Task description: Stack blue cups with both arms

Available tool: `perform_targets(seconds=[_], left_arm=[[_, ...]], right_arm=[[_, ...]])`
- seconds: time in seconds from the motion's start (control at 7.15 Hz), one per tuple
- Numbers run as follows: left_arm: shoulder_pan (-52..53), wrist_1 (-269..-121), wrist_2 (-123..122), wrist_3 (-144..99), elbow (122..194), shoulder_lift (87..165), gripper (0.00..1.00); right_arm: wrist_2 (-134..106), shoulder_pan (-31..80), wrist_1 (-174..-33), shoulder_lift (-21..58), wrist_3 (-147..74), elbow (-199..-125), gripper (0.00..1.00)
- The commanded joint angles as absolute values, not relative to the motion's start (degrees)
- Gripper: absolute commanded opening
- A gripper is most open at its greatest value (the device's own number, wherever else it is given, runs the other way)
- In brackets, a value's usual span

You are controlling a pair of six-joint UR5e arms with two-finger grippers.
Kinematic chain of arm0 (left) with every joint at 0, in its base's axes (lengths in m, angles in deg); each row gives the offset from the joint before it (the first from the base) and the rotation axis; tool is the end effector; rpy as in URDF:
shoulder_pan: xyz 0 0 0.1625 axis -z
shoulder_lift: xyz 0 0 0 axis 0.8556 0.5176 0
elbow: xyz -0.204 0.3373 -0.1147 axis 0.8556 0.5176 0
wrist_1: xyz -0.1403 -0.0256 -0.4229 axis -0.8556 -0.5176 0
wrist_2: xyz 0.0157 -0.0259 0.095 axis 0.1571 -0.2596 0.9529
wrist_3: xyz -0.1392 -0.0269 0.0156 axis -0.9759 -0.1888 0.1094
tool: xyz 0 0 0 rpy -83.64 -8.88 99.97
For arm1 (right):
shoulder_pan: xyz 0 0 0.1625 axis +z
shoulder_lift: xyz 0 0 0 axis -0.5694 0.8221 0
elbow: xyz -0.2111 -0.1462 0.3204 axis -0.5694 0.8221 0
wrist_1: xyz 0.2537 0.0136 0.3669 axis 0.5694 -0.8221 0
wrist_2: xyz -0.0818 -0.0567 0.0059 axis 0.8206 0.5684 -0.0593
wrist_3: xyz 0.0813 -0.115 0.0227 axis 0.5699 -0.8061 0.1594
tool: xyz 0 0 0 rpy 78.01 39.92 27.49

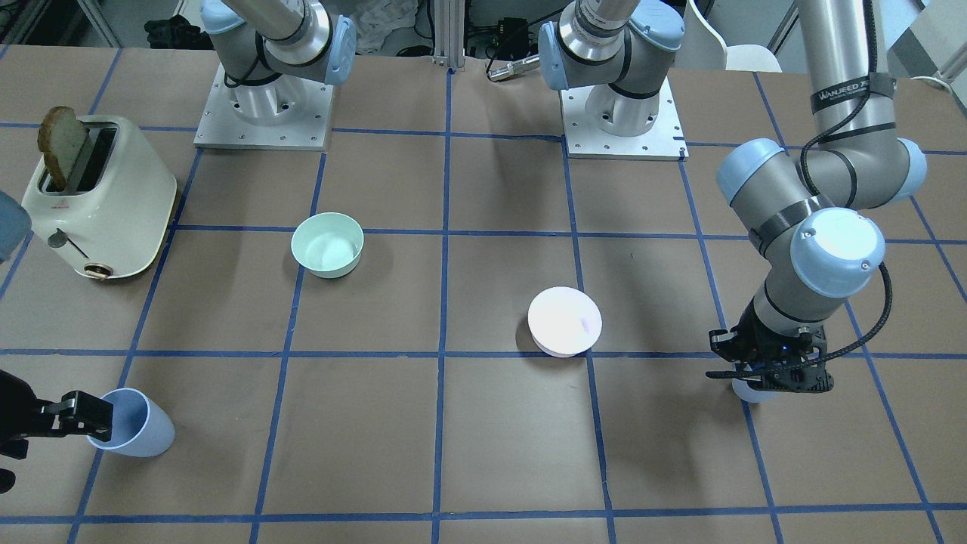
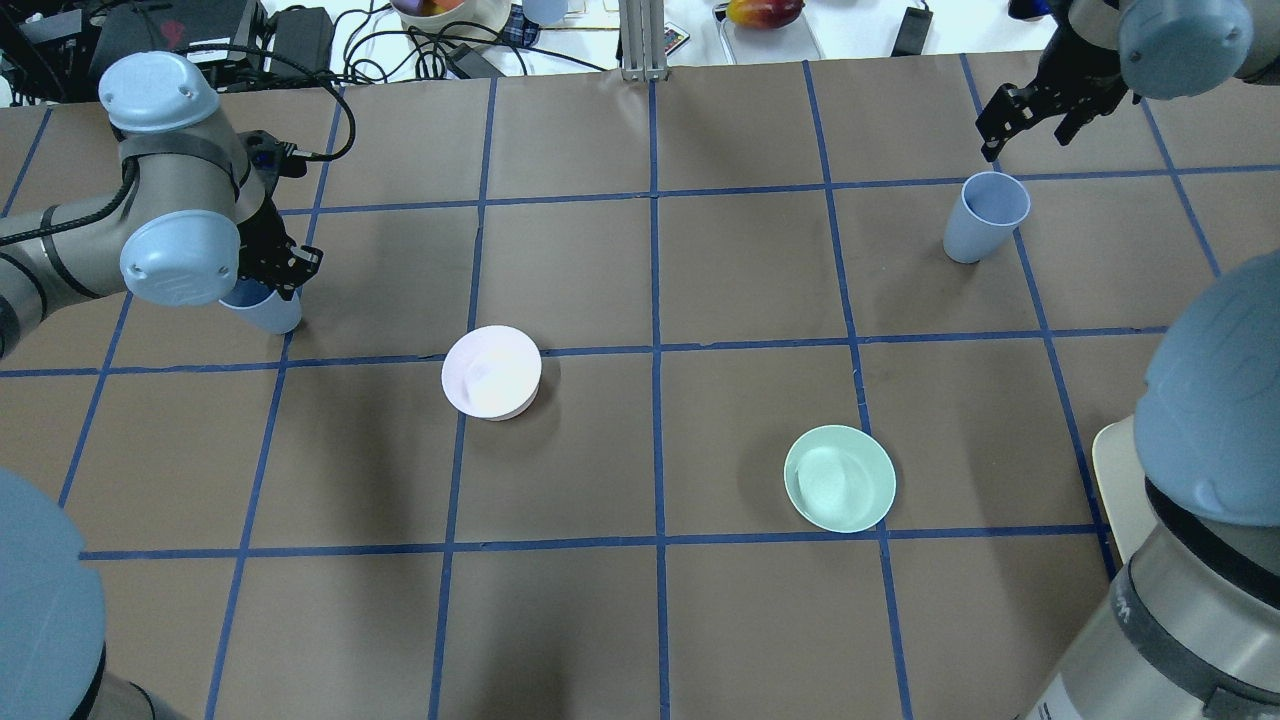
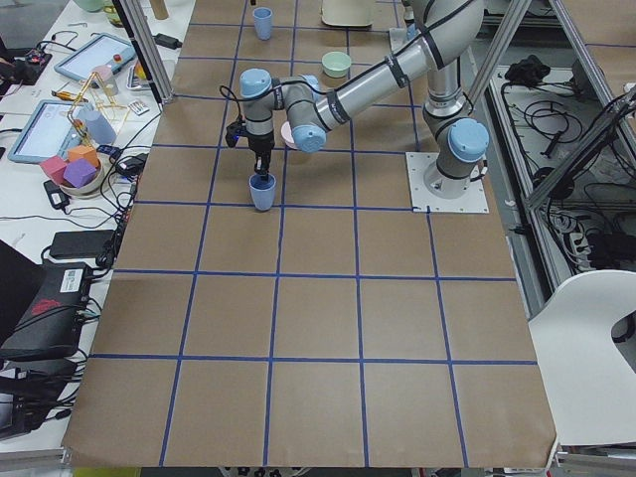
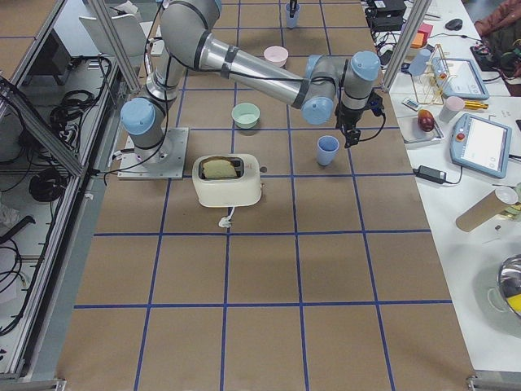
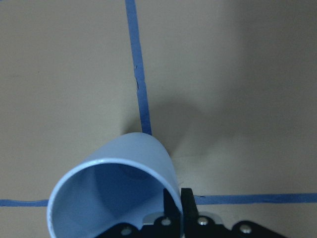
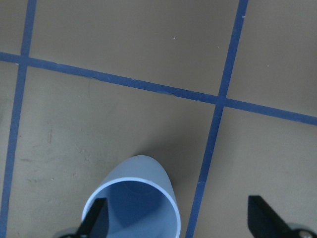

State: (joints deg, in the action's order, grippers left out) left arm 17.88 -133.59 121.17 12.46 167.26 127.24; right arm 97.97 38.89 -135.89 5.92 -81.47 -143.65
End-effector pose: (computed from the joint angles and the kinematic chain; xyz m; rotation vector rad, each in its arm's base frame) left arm 0.0372 -0.6291 0.1915 0.1648 2.9479 -0.0305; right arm -0.0762 -0.7414 0.2418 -0.3324 3.1141 -0.0523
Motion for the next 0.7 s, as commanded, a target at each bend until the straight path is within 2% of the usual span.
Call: perform_targets(seconds=[0.0,0.42,0.56], left_arm=[[21.83,-133.84,117.67,10.86,163.56,127.49,0.0],[32.97,-133.92,115.35,-14.21,159.95,128.1,0.0],[36.85,-134.45,115.44,-21.25,157.85,128.63,0.0]], right_arm=[[98.31,38.42,-135.23,5.31,-82.08,-144.37,1.0],[98.13,38.33,-136.01,5.31,-82.17,-148.75,1.0],[98.13,38.24,-136.1,5.22,-82.25,-148.85,0.96]])
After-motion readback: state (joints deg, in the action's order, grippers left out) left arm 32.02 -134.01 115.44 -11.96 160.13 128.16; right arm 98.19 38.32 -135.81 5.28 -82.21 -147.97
